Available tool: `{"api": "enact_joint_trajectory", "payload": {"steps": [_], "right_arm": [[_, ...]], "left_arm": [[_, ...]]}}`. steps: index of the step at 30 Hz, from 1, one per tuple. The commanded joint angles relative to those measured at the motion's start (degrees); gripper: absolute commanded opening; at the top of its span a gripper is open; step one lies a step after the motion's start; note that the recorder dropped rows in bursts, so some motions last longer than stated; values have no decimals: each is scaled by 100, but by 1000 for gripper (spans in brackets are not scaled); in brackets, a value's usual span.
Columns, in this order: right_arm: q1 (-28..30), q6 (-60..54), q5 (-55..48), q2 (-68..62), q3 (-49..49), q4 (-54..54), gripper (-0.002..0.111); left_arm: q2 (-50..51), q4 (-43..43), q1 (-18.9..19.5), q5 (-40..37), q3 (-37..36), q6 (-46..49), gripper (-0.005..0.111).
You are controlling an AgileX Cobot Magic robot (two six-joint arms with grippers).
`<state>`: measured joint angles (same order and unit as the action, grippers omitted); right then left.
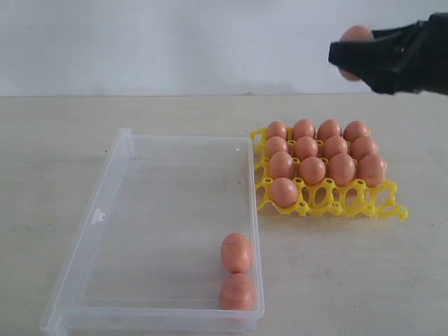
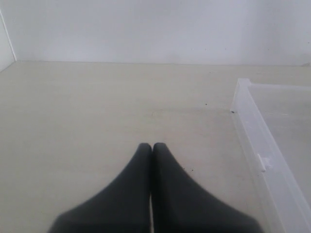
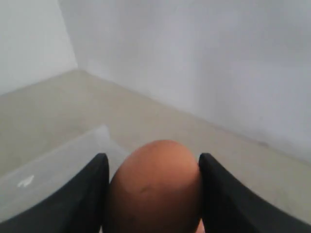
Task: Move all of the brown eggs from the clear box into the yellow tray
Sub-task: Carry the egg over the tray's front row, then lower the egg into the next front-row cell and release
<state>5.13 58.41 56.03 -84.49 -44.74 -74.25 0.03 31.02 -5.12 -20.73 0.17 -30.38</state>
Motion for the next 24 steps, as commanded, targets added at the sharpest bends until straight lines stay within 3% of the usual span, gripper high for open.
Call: {"api": "enact_joint_trajectory", "payload": {"steps": [1, 4, 15, 24], "right_arm": [[50, -209, 148, -126, 534, -491, 0], [-1, -1192, 733, -932, 791, 749, 0], [-1, -1134, 1393, -2671, 710, -419, 0], [-73, -1315, 954, -2701, 696, 767, 0]], "left_arm": [[-3, 24, -11, 15, -17, 2, -4], [-3, 24, -11, 15, -17, 2, -4], [-3, 24, -11, 15, -17, 2, -4], [-3, 24, -11, 15, -17, 2, -4]]}}
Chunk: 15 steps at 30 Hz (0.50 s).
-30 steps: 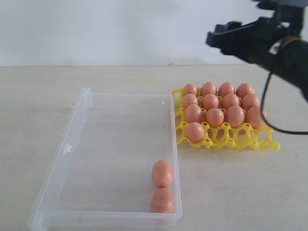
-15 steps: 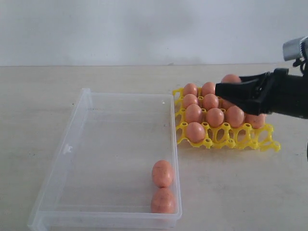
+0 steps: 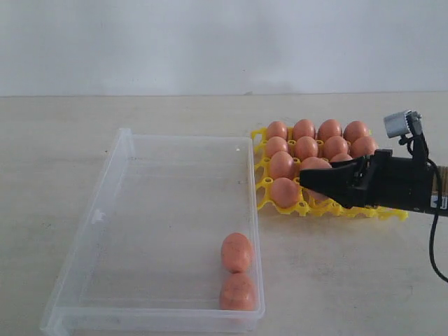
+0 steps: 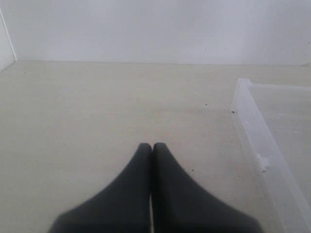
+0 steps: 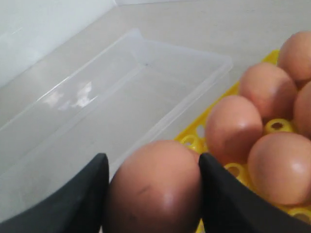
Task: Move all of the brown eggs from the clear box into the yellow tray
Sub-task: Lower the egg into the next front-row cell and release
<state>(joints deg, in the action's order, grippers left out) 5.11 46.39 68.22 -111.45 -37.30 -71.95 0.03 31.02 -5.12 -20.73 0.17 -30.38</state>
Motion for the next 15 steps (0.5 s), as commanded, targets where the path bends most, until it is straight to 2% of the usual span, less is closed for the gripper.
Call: {"api": "enact_joint_trajectory", "payload": {"steps": [1, 4, 10, 15], "right_arm": [[-110, -113, -330, -5, -47, 566, 0], [-268, -303, -528, -5, -47, 550, 0], [-751, -1076, -1644, -5, -47, 1049, 0], [-828, -1254, -1780, -5, -47, 1269, 0]], "left_arm": [[-3, 24, -11, 15, -17, 2, -4], [-3, 24, -11, 15, -17, 2, -4], [-3, 24, -11, 15, -17, 2, -4], [-3, 24, -11, 15, -17, 2, -4]]}}
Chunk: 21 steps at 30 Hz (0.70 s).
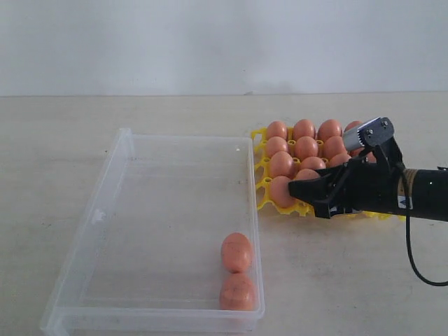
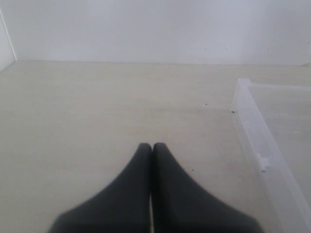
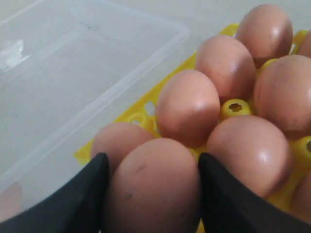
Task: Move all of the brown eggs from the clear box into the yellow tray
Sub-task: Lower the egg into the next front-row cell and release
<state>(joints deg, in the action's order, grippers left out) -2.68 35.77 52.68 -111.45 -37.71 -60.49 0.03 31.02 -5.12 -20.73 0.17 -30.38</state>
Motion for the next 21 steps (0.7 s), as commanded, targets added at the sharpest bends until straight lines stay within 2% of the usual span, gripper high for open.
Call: {"api": "enact_joint_trajectory", "payload": {"steps": [1, 21], "right_arm": [[-49, -192, -238, -5, -6, 185, 0], [-49, -487, -172, 328, -6, 377, 0]], "left_arm": [[-3, 24, -11, 15, -17, 2, -4], [-3, 24, -11, 15, -17, 2, -4]]}}
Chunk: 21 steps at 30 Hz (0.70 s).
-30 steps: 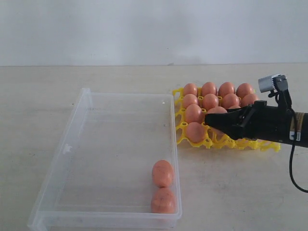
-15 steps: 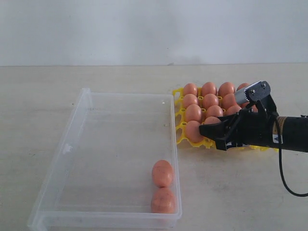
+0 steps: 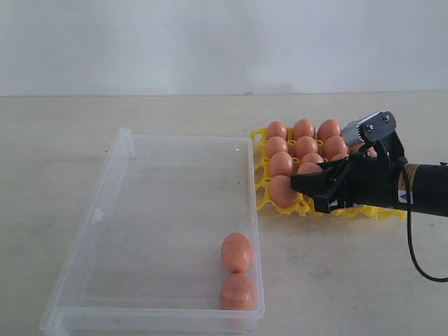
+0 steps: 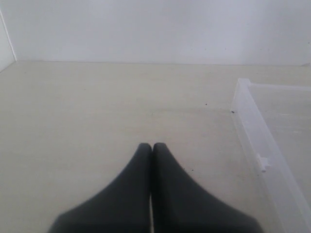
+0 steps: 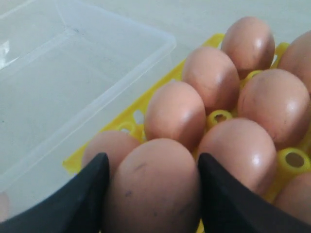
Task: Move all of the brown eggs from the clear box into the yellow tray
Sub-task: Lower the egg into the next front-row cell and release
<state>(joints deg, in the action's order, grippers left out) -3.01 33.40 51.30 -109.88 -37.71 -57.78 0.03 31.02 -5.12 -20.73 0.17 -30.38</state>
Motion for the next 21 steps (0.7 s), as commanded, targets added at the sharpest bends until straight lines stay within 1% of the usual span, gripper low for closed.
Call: {"api": "enact_joint_trajectory", "payload": {"steps": [1, 6, 8, 9, 11, 14, 16, 19, 21], "right_arm": [[-16, -266, -132, 179, -6, 123, 0], [-16, -298, -448, 179, -6, 124, 0], [-16, -308, -426, 179, -6, 160, 3], [-16, -352, -426, 179, -6, 160, 6], [-16, -352, -417, 179, -6, 160, 17], [-16, -352, -404, 179, -6, 160, 38], [-16, -352, -404, 179, -6, 160, 47], [-16, -352, -404, 179, -6, 160, 53], [-16, -352, -404, 179, -6, 160, 54]], "left_arm": [[-3, 24, -11, 15, -17, 2, -4], [-3, 24, -11, 15, -17, 2, -4], [-3, 24, -11, 15, -17, 2, -4], [-3, 24, -11, 15, -17, 2, -4], [-3, 24, -11, 15, -17, 2, -4], [-3, 24, -11, 15, -17, 2, -4], [-3, 24, -11, 15, -17, 2, -4], [-3, 24, -11, 15, -17, 2, -4], [-3, 24, -11, 15, -17, 2, -4]]}}
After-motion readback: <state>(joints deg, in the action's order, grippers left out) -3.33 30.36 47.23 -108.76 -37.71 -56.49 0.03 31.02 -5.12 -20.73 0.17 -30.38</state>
